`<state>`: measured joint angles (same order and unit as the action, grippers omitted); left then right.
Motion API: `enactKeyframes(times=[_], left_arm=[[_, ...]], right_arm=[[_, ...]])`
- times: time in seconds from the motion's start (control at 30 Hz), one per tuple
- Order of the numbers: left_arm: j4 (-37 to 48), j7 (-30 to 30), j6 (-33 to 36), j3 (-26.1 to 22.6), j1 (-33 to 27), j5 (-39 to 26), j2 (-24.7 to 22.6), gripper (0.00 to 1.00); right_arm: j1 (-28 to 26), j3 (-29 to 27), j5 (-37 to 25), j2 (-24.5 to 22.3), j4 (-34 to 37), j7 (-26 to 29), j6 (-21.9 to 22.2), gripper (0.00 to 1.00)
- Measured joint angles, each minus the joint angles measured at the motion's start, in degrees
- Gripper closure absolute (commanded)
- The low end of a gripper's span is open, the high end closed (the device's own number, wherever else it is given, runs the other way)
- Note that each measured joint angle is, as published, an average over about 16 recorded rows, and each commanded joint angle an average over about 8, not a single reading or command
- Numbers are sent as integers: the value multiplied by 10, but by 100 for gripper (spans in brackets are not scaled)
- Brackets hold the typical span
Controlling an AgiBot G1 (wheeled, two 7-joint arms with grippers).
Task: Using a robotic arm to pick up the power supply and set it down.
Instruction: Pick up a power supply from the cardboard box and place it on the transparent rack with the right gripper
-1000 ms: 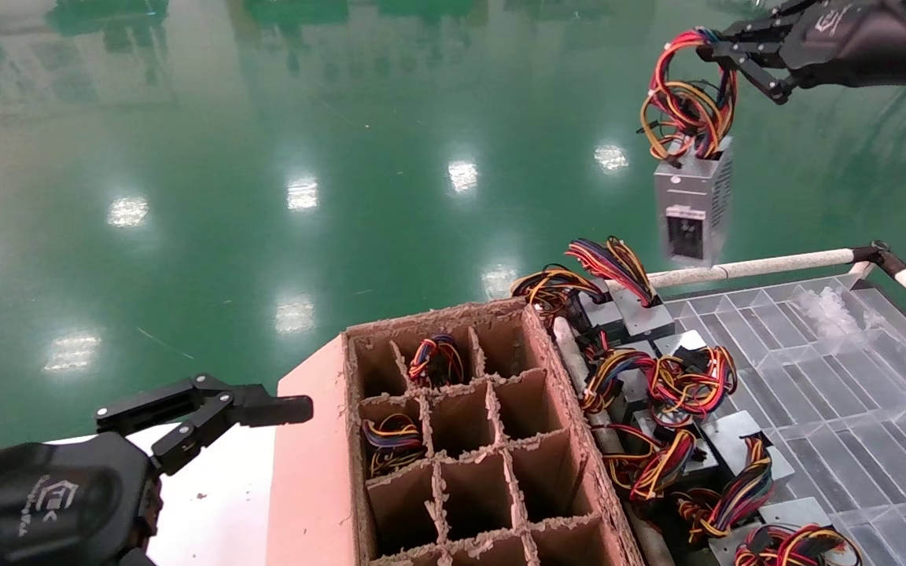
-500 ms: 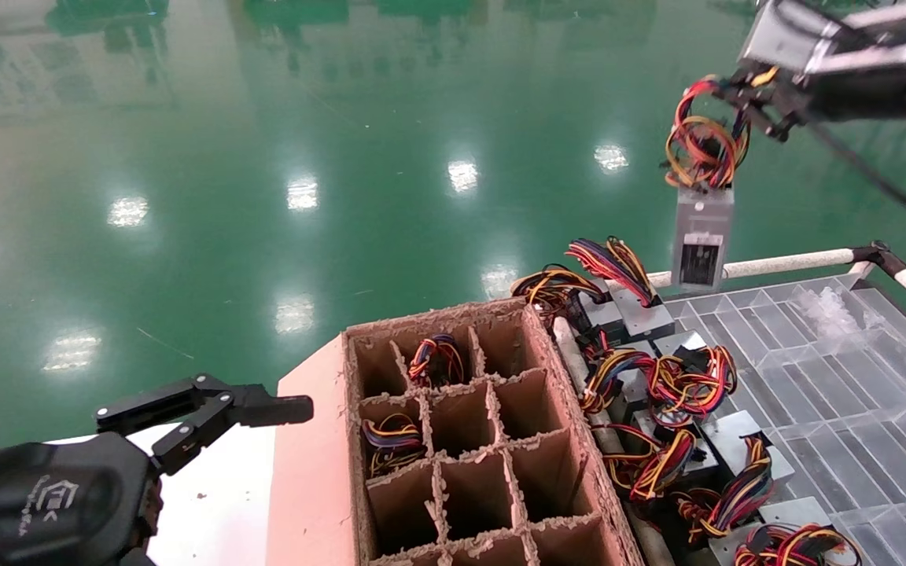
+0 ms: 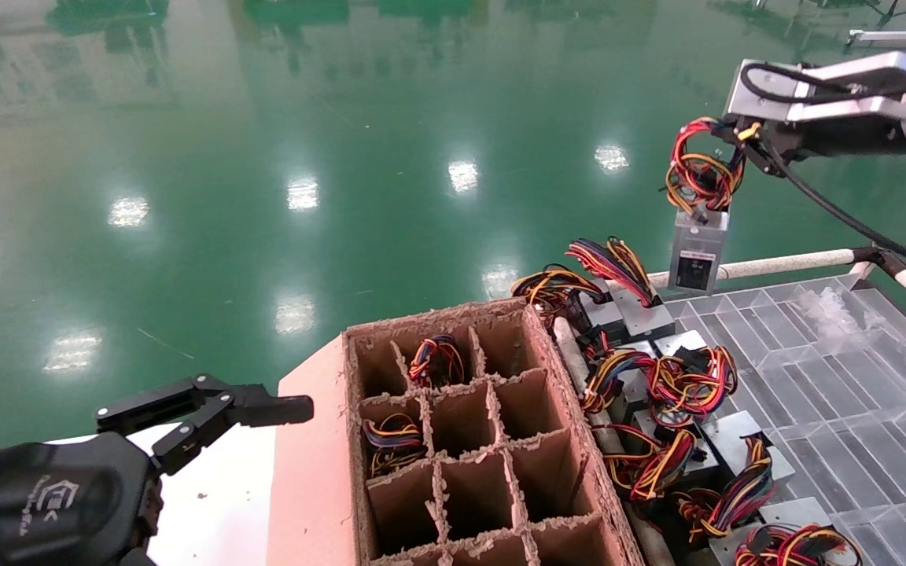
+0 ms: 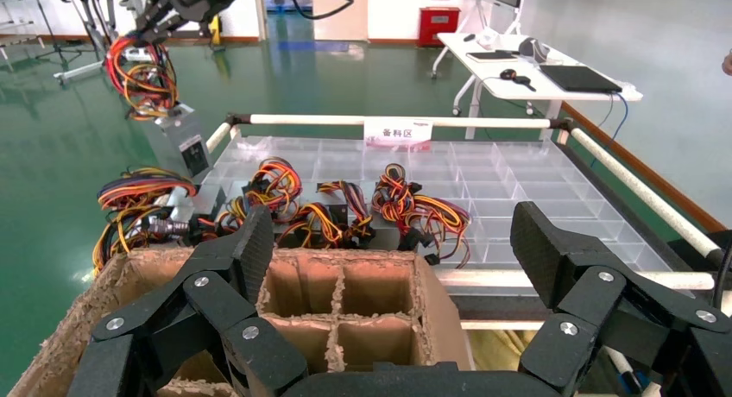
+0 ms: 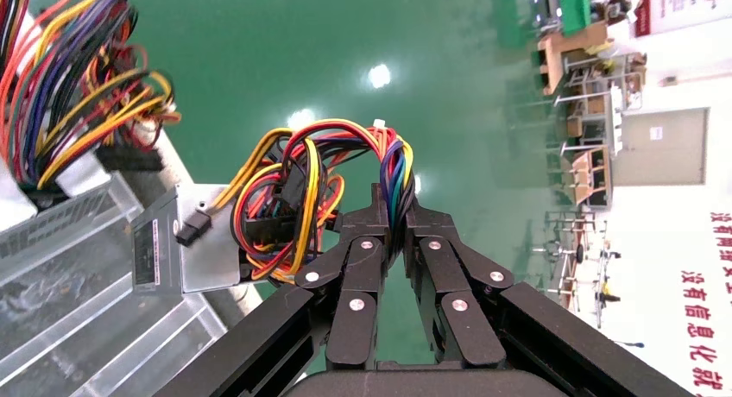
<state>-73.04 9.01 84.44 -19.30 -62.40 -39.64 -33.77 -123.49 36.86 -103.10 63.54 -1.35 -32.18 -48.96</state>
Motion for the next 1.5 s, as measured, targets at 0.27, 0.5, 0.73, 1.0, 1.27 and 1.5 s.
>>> enactKeyframes(times=[0.27, 0.5, 0.73, 1.0, 1.27, 1.5], left_arm=[[0, 0, 0, 0, 0, 0, 0, 0], [0, 0, 0, 0, 0, 0, 0, 0], [0, 0, 0, 0, 0, 0, 0, 0], [0, 0, 0, 0, 0, 0, 0, 0], [0, 0, 0, 0, 0, 0, 0, 0], [0, 0, 0, -1, 0, 0, 0, 0]], right_arm=[[16, 2, -3, 6, 11, -5, 13, 100], [33, 1, -1, 13, 15, -5, 24, 100], [50, -2, 3, 19, 17, -3, 35, 100], [71, -5, 7, 16, 19, -1, 49, 100], [84, -6, 8, -1, 21, 1, 59, 100], [89, -5, 7, -20, 21, 3, 67, 100]])
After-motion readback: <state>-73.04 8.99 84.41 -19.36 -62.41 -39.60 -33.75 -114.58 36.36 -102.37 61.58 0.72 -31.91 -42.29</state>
